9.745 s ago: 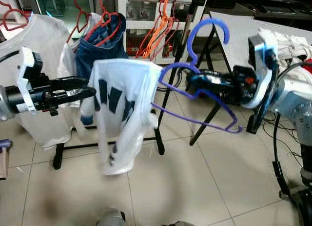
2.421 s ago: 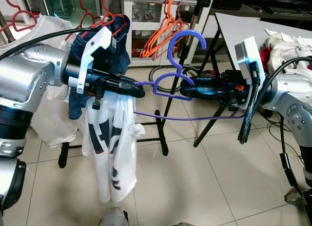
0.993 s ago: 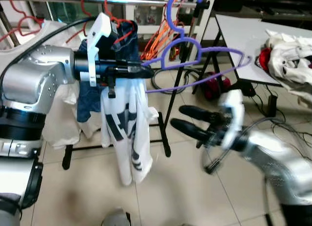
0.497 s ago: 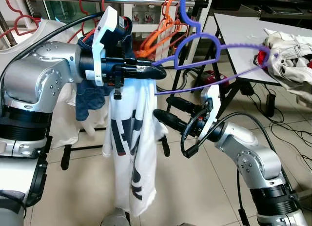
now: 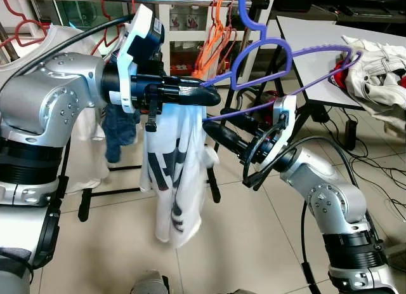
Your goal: Hang hanger
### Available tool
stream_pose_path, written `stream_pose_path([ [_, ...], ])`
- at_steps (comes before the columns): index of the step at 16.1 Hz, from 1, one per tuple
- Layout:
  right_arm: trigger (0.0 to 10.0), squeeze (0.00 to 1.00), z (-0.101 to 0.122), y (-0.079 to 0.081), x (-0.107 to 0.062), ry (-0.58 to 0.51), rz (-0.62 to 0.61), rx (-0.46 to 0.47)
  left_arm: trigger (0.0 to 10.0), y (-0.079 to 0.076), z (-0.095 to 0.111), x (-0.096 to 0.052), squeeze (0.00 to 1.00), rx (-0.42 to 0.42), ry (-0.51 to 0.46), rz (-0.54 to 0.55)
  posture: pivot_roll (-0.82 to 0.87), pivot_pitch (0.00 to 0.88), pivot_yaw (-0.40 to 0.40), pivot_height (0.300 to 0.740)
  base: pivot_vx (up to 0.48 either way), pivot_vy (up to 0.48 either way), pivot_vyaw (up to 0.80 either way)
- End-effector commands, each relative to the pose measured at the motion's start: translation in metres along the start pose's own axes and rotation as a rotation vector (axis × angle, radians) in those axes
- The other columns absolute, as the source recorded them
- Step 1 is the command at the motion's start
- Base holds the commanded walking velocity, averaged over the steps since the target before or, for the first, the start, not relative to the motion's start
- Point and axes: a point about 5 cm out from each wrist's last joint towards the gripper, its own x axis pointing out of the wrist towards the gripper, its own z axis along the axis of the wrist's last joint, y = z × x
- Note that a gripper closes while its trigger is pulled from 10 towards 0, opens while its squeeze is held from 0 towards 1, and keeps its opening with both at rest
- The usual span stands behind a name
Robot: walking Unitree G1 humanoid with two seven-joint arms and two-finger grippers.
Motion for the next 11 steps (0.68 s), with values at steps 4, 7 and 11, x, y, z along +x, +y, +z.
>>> stream_pose_path([
  [4, 10.0, 0.0, -0.002, 0.005, 0.001, 0.032, 0.063, 0.016, 0.0, -0.002, 0.017, 0.003, 0.0, 0.056, -0.04, -0.021, 0.0, 0.059, -0.108, 0.74, 0.0, 0.0, 0.0],
  [7, 10.0, 0.0, -0.007, 0.011, 0.0, 0.071, 0.107, 0.013, 0.0, -0.002, 0.021, 0.003, 0.0, 0.058, -0.057, -0.022, 0.0, 0.062, -0.108, 0.74, 0.0, 0.0, 0.0],
  [11, 10.0, 0.0, -0.018, 0.01, -0.003, 0.113, 0.103, 0.008, 0.0, -0.008, 0.027, 0.001, 0.0, 0.042, -0.101, -0.082, 0.0, 0.063, -0.107, 0.74, 0.0, 0.0, 0.0],
])
